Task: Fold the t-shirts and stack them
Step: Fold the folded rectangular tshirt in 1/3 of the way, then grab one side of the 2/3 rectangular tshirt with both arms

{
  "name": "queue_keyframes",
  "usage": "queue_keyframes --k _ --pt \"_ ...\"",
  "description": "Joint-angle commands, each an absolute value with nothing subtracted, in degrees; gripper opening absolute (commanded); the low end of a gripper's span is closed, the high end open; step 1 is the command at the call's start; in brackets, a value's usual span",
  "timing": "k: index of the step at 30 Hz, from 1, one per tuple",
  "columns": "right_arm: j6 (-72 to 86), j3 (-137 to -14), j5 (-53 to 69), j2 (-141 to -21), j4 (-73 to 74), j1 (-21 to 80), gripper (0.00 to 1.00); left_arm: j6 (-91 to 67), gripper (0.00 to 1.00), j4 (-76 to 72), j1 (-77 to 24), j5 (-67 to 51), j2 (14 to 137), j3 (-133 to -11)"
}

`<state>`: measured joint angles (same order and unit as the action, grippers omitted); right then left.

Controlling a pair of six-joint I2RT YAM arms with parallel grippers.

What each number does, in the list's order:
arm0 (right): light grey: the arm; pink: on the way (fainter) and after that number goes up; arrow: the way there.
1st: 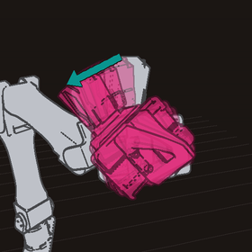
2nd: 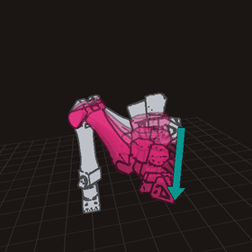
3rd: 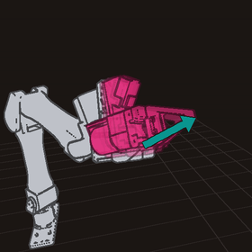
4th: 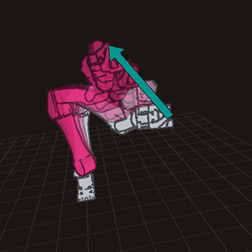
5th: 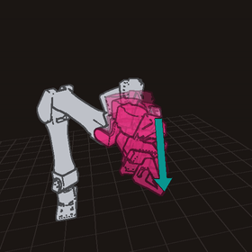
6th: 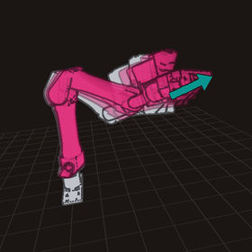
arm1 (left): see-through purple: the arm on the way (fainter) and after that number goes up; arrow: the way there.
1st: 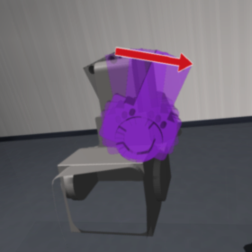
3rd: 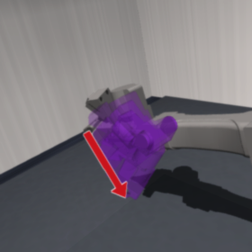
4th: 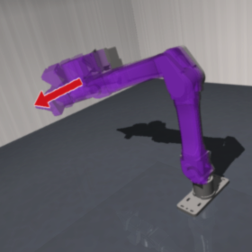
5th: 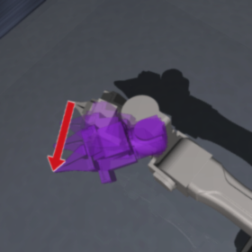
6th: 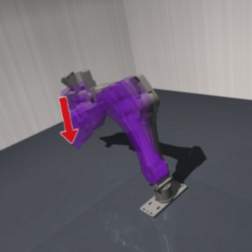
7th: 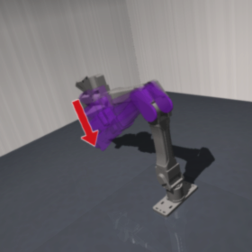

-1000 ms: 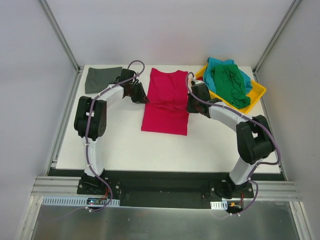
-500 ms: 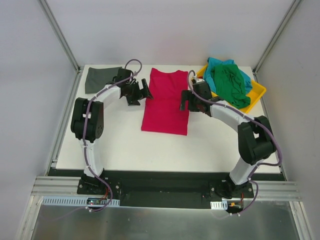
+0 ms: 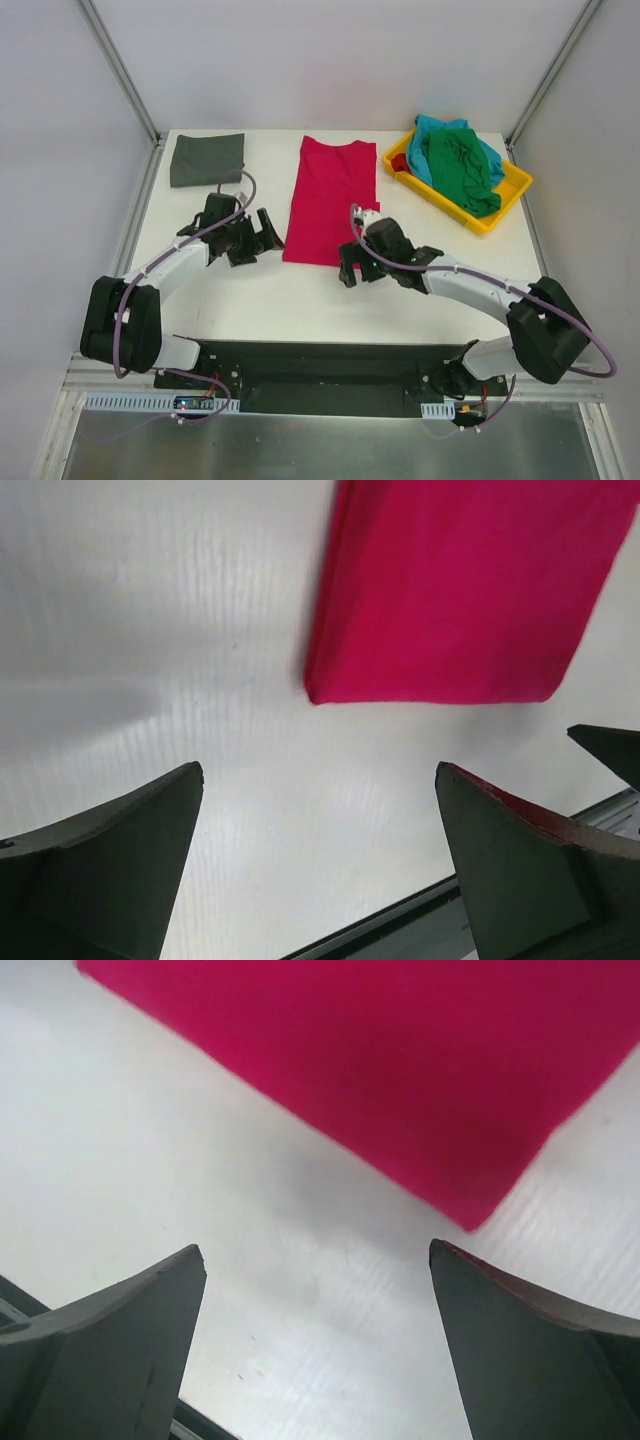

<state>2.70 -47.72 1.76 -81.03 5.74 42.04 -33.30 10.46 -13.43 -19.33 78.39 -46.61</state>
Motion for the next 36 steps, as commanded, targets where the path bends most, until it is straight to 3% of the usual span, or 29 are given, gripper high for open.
queue_keyframes --k 1,9,11,19,23,29,36 --pt "7.4 -39.0 -3.2 -75.6 0.3 42.7 0.96 -37.2 0.97 5.0 -13.7 -21.3 78.4 -40.9" --pt "14.9 -30.6 -9.6 -70.5 -4.8 42.7 0.96 -38.8 0.68 0.3 -16.3 -24.8 86.9 -42.4" --pt "16.3 -29.6 -11.5 -70.1 -4.7 42.6 0.96 -38.8 0.57 -1.1 -17.0 -24.1 89.0 -43.4" --pt "18.9 -26.3 -12.8 -67.1 -6.7 42.5 0.96 -40.1 0.31 -1.4 -17.6 -20.6 96.8 -47.2" --pt "21.2 -25.2 -13.4 -66.9 -7.6 42.2 0.96 -40.1 0.00 -1.5 -17.8 -20.3 98.3 -47.5" --pt "26.4 -27.9 -11.1 -71.0 -7.7 40.1 0.99 -39.6 0.00 -2.4 -18.4 -20.5 97.4 -45.9" --pt "33.1 -32.2 -8.6 -78.5 -8.2 38.1 0.83 -39.7 0.00 -2.6 -18.7 -20.0 96.2 -44.1"
